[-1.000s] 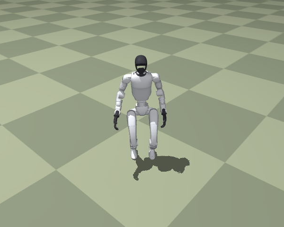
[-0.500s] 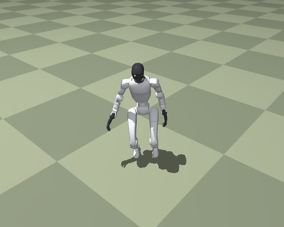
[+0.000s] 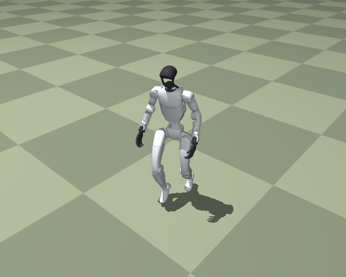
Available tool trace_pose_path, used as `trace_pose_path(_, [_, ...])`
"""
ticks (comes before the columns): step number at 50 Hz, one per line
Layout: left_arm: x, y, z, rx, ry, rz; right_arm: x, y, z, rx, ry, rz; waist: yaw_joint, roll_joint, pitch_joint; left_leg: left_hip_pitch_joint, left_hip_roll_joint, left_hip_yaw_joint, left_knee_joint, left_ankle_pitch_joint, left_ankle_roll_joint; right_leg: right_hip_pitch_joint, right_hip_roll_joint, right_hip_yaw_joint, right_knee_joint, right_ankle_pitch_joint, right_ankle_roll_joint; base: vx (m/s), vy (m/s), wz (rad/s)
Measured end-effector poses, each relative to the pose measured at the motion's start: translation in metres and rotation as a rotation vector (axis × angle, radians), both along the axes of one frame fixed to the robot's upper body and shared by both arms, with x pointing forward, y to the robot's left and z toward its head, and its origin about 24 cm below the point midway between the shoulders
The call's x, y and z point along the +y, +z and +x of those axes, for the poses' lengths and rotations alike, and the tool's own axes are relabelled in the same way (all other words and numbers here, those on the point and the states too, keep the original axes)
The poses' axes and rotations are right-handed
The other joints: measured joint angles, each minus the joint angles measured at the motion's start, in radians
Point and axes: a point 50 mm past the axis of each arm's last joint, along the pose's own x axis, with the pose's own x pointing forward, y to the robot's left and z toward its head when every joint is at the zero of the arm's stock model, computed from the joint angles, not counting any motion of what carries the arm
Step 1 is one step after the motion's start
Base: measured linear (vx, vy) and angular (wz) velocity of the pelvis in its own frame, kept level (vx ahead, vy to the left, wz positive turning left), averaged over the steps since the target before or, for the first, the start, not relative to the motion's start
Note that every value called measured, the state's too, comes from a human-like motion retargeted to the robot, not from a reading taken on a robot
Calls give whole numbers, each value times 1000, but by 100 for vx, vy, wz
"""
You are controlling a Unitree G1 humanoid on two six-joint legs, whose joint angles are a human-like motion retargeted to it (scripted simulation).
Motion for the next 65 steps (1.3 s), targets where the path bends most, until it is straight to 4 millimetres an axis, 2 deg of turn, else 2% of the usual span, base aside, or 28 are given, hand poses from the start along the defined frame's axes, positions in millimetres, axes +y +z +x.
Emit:
trace_pose_path(2, [-4, 4, 12, -38, -26, 8, -4, 0, 1, 14, -20, -6, 2, 18, -16, 26, -11, -4, -96, -56, 4, -70, 18, -16, -96, 71, 13, 64, -7, -97])
trace_pose_path(4, [-9, 6, 19, -51, -52, 10, -5, -2, -3, 42, -31, -7, 5, 21, -18, 65, -36, -14, -133, -175, 31, -134, 20, -22, -112, 86, 13, 62, -4, -91])
trace_pose_path(5, [-11, 5, 19, -44, -61, 7, -4, -4, -7, 63, -32, -4, 6, 17, -14, 75, -47, -19, -106, -262, 52, -167, 16, -18, -85, 69, 13, 63, 7, -79])
trace_pose_path(7, [-14, 0, 18, -4, -71, 8, -4, -6, -10, 96, -25, -8, 6, 11, -11, 128, -85, -35, -68, -427, 106, -212, -16, -3, 44, -44, 5, 74, 14, -47])
trace_pose_path(8, [-15, -4, 15, 32, -70, 10, -4, -6, -10, 109, -19, -14, 3, 4, -4, 162, -101, -37, -52, -467, 120, -222, -40, -3, 137, -112, -19, 83, 11, -12])
trace_pose_path(10, [-19, -15, 7, 121, -49, -12, -5, -4, -3, 121, 6, -26, -18, -25, 73, 309, -166, -85, -77, -399, 122, -139, -92, 14, 295, -245, -64, 88, 2, 0])
trace_pose_path(11, [-22, -22, -5, 177, -46, -31, -2, -5, -3, 123, 26, -22, -17, -24, 78, 308, -159, -92, -30, -331, 109, -100, -88, 13, 308, -254, -81, 85, -4, -23])
trace_pose_path(13, [-27, -35, -32, 286, -51, -69, 6, -8, -2, 122, 72, -8, -12, -19, 74, 262, -128, -89, 94, -167, 83, -23, -77, 5, 304, -240, -106, 80, -5, -37])
trace_pose_path(15, [-30, -43, -56, 377, -75, -101, 17, -9, 0, 109, 123, 15, 1, -16, 55, 171, -79, -62, 225, -34, 76, 48, -71, -7, 271, -171, -111, 80, -3, -27])
trace_pose_path(18, [-28, -47, -80, 461, -104, -119, 32, -8, 11, 67, 195, 38, 32, -24, 29, 21, -16, -6, 318, -18, 106, 140, -81, -24, 220, -35, -95, 81, -2, -24])
trace_pose_path(20, [-24, -48, -90, 495, -116, -126, 39, -5, 20, 31, 236, 47, 48, -37, 16, -68, -8, 26, 294, -63, 117, 193, -95, -29, 194, -5, -85, 81, -2, -17])
trace_pose_path(22, [-22, -49, -97, 517, -128, -123, 44, 0, 29, -5, 275, 44, 56, -60, 6, -149, -39, 55, 200, -83, 112, 234, -120, -26, 184, 3, -61, 79, -3, -2])
trace_pose_path(24, [-20, -49, -101, 530, -146, -112, 44, 6, 40, -40, 312, 34, 50, -87, -5, -221, -97, 88, 54, -58, 99, 254, -158, -21, 184, 15, -26, 76, -5, 18])
trace_pose_path(26, [-19, -49, -101, 533, -167, -101, 43, 13, 52, -75, 347, 18, 32, -111, -19, -286, -171, 112, -109, 10, 82, 254, -198, -14, 198, 21, 5, 72, -8, 37])
trace_pose_path(29, [-16, -48, -98, 526, -185, -89, 40, 24, 68, -125, 383, 1, 5, -133, -35, -392, -261, 120, -253, 80, 68, 248, -226, -9, 251, -3, 13, 67, -15, 31])
trace_pose_path(33, [-5, -45, -89, 504, -150, -53, 44, 34, 85, -193, 386, -2, -7, -146, -29, -572, -292, 96, -48, 12, 124, 273, -201, 13, 392, -45, 13, 68, -18, -3])
trace_pose_path(36, [8, -40, -69, 453, -97, -2, 53, 35, 92, -219, 370, 18, 30, -125, -3, -650, -233, 63, 218, -70, 170, 282, -130, 23, 492, 62, 13, 69, -19, -63])
trace_pose_path(38, [8, -37, -55, 405, -75, 2, 58, 29, 87, -189, 377, 42, 54, -112, 10, -615, -206, 49, 265, -74, 175, 280, -109, 33, 518, 153, 13, 69, -13, -60])
trace_pose_path(41, [-2, -35, -47, 352, -63, -46, 64, 14, 65, -98, 407, 81, 48, -124, 4, -498, -223, 41, 175, 7, 138, 257, -143, 45, 527, 183, 1, 69, -11, -17])
trace_pose_path(43, [-10, -35, -47, 335, -57, -86, 65, 5, 50, -38, 421, 96, 34, -132, -3, -416, -241, 26, 90, 69, 99, 224, -173, 40, 516, 133, -31, 69, -13, -26])
trace_pose_path(45, [-16, -36, -50, 337, -54, -120, 65, -1, 36, 9, 426, 100, 15, -134, -9, -347, -243, 12, 31, 101, 69, 183, -188, 29, 483, 19, -67, 71, -14, -39])
trace_pose_path(47, [-21, -39, -55, 360, -60, -143, 64, -6, 26, 43, 424, 93, -8, -121, -12, -293, -225, -4, -2, 96, 46, 143, -165, 20, 395, -90, -83, 74, -15, -47])
trace_pose_path(50, [-28, -44, -65, 415, -96, -158, 61, -11, 14, 78, 402, 93, -33, -73, -20, -233, -156, -30, -20, 8, 41, 92, -73, 18, 174, -180, -79, 78, -14, -72])
trace_pose_path(53, [-32, -47, -73, 474, -147, -159, 60, -15, 6, 104, 372, 109, -26, -10, -31, -215, -63, -62, 44, -141, 65, 66, 49, 26, -59, -208, -78, 80, -9, -110])
trace_pose_path(56, [-31, -50, -85, 532, -156, -156, 64, -19, -2, 127, 365, 120, -23, 4, -39, -221, -23, -65, 199, -288, 111, 17, 88, 24, -69, -311, -111, 77, -5, -94])
trace_pose_path(58, [-28, -51, -90, 563, -139, -155, 68, -20, -3, 134, 369, 123, -10, 12, -43, -221, 9, -53, 297, -326, 121, 12, 94, 1, -40, -345, -133, 82, -2, -86])
trace_pose_path(61, [-21, -51, -90, 580, -91, -178, 73, -20, 0, 125, 364, 140, 23, 17, -17, -208, 32, -59, 376, -342, 122, 60, 88, -34, -24, -302, -133, 82, 1, -91])
trace_pose_path(65, [-19, -50, -92, 561, -28, -206, 72, -21, -3, 121, 326, 154, 61, 4, -33, -221, 40, -42, 407, -301, 128, 49, 34, -66, 31, -193, -100, 80, 4, -81])
